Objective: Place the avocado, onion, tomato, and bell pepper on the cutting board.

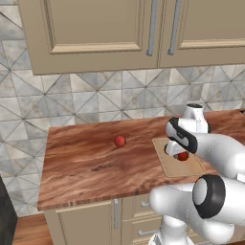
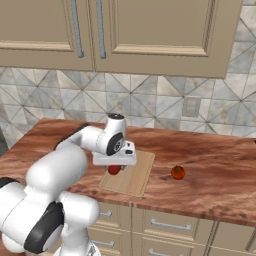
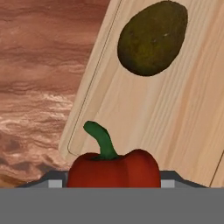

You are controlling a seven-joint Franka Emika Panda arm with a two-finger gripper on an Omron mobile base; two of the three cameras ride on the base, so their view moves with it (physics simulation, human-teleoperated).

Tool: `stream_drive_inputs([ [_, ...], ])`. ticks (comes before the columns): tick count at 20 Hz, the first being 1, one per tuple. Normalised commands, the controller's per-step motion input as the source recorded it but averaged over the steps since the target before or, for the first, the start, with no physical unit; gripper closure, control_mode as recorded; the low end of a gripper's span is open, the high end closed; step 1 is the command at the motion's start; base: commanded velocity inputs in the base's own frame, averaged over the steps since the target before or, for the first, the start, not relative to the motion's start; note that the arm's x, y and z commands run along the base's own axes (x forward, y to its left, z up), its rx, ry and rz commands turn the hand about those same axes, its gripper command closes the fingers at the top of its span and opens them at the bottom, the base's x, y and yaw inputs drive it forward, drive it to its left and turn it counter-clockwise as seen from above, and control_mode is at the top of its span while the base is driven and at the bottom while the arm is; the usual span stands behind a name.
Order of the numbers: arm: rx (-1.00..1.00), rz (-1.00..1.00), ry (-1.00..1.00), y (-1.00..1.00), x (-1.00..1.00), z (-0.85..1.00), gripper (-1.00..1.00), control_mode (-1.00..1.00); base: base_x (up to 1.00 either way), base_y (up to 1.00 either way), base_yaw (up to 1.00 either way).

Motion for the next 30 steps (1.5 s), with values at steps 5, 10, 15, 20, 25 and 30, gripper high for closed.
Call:
stream_drive_inputs([
  [5, -0.02, 0.00, 0.01, 0.00, 0.08, -0.33, 1.00, -1.00, 0.00, 0.00, 0.00],
  [10, -0.02, 0.00, 0.00, 0.00, 0.09, -0.23, 1.00, -1.00, 0.00, 0.00, 0.00],
  [15, 0.00, 0.00, 0.00, 0.00, 0.10, -0.21, 1.00, -1.00, 0.00, 0.00, 0.00],
  [20, 0.00, 0.00, 0.00, 0.00, 0.09, -0.23, 1.00, -1.00, 0.00, 0.00, 0.00],
  [25, 0.00, 0.00, 0.00, 0.00, 0.04, -0.24, 1.00, -1.00, 0.00, 0.00, 0.00],
  [30, 0.00, 0.00, 0.00, -0.07, 0.00, -0.10, -1.00, -1.00, 0.00, 0.00, 0.00],
])
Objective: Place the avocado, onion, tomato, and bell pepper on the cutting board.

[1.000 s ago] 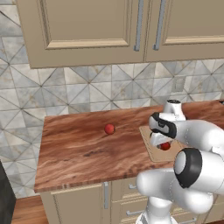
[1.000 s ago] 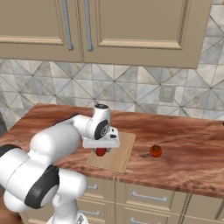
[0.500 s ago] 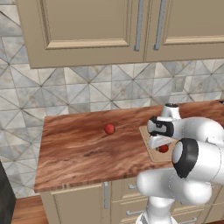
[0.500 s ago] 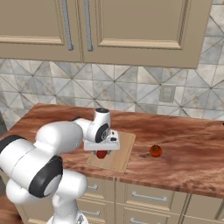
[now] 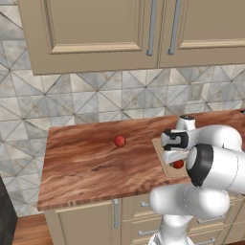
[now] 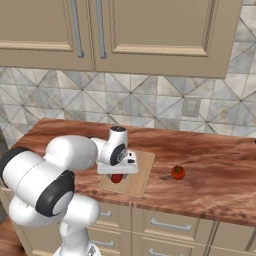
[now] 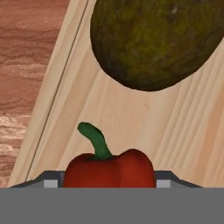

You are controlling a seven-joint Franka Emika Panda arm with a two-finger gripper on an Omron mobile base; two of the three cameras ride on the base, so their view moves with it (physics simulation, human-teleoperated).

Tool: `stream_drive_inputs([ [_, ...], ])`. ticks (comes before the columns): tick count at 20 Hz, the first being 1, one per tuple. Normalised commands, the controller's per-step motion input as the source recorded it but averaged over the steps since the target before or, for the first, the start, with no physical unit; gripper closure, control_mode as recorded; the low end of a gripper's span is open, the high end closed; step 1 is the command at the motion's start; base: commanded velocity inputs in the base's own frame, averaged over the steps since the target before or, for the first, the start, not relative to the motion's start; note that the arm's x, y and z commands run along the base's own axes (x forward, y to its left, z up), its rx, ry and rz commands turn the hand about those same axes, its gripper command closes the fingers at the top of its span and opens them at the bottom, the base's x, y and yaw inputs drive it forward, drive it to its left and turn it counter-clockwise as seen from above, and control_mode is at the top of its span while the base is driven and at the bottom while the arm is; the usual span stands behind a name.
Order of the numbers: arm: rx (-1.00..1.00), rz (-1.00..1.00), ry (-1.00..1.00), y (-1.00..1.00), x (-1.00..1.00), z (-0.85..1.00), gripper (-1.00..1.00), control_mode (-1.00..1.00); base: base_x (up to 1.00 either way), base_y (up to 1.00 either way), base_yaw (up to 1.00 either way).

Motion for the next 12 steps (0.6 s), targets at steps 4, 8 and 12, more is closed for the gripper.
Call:
stream_drive_inputs([
  [4, 0.00, 0.00, 0.00, -0.13, 0.00, 0.00, -1.00, -1.00, 0.00, 0.00, 0.00],
  [8, 0.00, 0.00, 0.00, -0.01, 0.00, 0.01, -1.00, -1.00, 0.00, 0.00, 0.00],
  [12, 0.00, 0.00, -0.01, 0.00, 0.00, 0.03, -1.00, -1.00, 0.00, 0.00, 0.00],
])
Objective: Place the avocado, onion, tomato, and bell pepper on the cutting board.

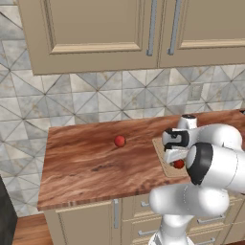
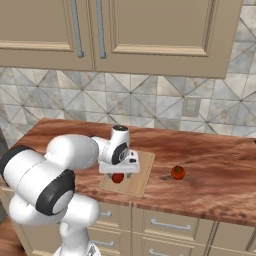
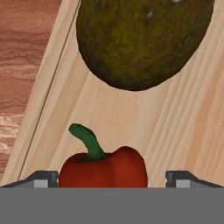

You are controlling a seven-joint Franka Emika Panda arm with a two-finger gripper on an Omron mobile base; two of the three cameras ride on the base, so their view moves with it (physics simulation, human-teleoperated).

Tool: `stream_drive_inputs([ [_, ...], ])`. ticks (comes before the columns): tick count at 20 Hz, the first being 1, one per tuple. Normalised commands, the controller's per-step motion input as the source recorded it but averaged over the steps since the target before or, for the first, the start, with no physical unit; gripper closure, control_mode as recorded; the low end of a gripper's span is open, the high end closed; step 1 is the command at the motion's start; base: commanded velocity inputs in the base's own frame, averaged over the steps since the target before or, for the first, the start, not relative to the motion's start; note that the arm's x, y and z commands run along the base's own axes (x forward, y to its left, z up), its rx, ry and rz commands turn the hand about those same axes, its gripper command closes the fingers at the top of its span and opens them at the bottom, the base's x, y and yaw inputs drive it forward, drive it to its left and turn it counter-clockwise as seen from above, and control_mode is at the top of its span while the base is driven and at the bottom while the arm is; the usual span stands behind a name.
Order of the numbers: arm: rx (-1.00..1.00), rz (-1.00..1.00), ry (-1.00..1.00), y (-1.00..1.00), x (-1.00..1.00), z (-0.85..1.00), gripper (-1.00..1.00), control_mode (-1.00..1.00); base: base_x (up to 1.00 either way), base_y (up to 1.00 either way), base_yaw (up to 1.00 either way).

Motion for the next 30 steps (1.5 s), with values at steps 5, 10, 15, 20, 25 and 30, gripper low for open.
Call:
stream_drive_inputs([
  [5, 0.00, 0.00, -0.03, 0.08, 0.00, 0.54, -1.00, -1.00, 0.00, 0.00, 0.00],
  [10, 0.00, 0.00, -0.02, 0.09, -0.01, 0.77, -1.00, -1.00, 0.00, 0.00, 0.00],
  [15, 0.00, 0.00, -0.05, 0.50, -0.24, 0.60, -1.00, -1.00, 0.00, 0.00, 0.00],
  [20, 0.00, 0.00, -0.04, 0.68, -0.35, 0.21, -1.00, -1.00, 0.00, 0.00, 0.00],
  [25, 0.00, 0.01, -0.09, 0.66, -0.44, 0.11, -1.00, -1.00, 0.00, 0.00, 0.00],
  [30, -0.05, 0.00, -0.02, 0.68, -0.15, 0.01, -1.00, -1.00, 0.00, 0.00, 0.00],
])
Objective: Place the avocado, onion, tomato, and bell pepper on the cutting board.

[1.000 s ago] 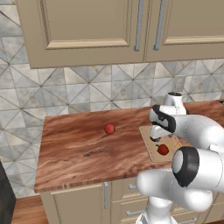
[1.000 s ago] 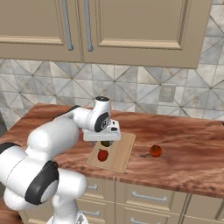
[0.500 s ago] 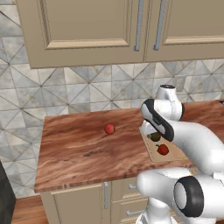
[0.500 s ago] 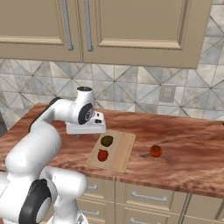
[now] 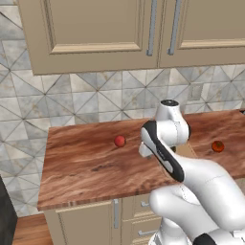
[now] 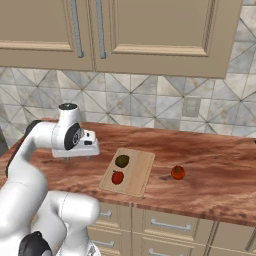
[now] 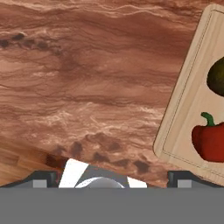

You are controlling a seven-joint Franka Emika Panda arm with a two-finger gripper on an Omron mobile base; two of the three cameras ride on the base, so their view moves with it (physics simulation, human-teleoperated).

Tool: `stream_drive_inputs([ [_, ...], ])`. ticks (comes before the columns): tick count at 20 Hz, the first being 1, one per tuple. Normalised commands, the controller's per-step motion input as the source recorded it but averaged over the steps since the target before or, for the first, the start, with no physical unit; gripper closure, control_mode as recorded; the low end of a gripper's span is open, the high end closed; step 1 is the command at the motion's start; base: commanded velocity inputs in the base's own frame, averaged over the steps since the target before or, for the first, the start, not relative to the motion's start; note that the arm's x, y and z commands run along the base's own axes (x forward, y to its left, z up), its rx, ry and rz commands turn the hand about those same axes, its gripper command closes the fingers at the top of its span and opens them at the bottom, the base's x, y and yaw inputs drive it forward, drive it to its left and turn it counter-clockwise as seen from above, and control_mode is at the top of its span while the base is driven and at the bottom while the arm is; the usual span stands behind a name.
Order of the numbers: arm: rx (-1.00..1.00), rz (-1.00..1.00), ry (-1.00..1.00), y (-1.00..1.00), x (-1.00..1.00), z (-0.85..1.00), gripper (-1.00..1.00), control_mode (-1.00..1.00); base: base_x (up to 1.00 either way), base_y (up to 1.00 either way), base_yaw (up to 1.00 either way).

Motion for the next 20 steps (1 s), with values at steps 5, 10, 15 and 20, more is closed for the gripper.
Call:
stream_drive_inputs([
  [5, 0.00, 0.00, -0.14, 0.60, 0.15, 0.06, -1.00, -1.00, 0.00, 0.00, 0.00],
  [10, 0.00, 0.00, -0.02, 0.28, 0.42, 0.24, -1.00, -1.00, 0.00, 0.00, 0.00],
  [15, 0.00, 0.00, 0.01, 0.15, 0.41, 0.20, -1.00, -1.00, 0.00, 0.00, 0.00],
  [20, 0.00, 0.00, 0.10, 0.12, 0.63, 0.21, -1.00, -1.00, 0.00, 0.00, 0.00],
])
